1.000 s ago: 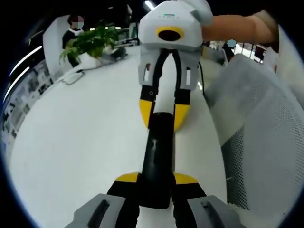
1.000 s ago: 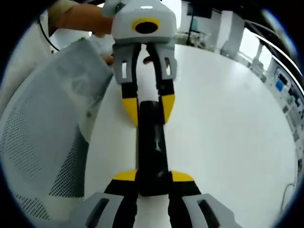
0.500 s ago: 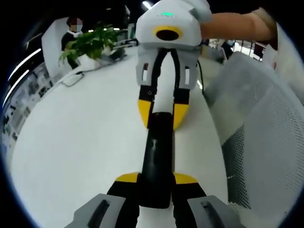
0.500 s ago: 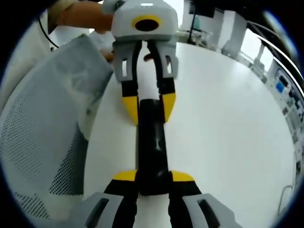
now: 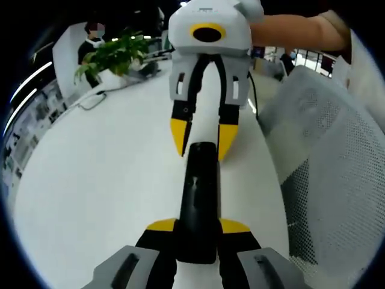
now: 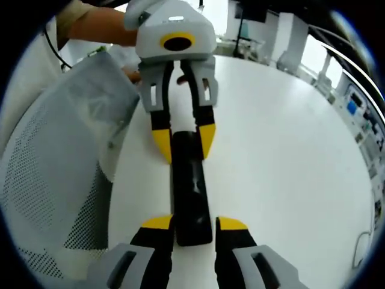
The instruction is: Press the specified remote control buttons in sequence, fully releasing each button before pressing the next.
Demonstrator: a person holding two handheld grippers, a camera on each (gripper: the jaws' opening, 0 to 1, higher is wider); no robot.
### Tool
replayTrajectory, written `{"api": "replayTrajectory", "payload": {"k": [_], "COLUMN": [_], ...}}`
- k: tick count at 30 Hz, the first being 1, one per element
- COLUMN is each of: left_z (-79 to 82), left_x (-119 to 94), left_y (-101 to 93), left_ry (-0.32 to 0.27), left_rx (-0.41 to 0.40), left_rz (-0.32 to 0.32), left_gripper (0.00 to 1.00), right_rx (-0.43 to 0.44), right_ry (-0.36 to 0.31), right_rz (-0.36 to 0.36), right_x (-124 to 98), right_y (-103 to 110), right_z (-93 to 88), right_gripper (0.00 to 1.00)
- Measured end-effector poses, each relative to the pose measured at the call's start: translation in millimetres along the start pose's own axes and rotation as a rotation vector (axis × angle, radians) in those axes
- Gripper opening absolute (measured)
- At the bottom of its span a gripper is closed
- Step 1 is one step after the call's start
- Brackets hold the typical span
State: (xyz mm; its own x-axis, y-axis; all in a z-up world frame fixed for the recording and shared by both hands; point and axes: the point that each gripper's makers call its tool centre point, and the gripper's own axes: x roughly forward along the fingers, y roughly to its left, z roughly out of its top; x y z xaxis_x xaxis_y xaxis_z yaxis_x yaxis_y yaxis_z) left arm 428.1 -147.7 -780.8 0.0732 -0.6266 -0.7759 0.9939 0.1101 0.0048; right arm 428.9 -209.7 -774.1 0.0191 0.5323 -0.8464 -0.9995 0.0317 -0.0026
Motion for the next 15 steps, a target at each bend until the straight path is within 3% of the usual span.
{"api": "replayTrajectory", "payload": {"k": [7, 15], "left_z": [-0.5, -0.5], "left_x": [0, -1], "left_y": [0.5, 1.7], "left_ry": [-0.005, -0.006], "left_rx": [0.002, 0.004], "left_rz": [0.000, -0.002], "left_gripper": [0.24, 0.24], "right_rx": [-0.006, -0.024], "right_ry": [0.003, -0.015], "right_rz": [-0.002, -0.001], "right_x": [-6, -14], "right_y": [2, -1], "right_z": [1.4, 12.0], "right_gripper": [0.25, 0.19]}}
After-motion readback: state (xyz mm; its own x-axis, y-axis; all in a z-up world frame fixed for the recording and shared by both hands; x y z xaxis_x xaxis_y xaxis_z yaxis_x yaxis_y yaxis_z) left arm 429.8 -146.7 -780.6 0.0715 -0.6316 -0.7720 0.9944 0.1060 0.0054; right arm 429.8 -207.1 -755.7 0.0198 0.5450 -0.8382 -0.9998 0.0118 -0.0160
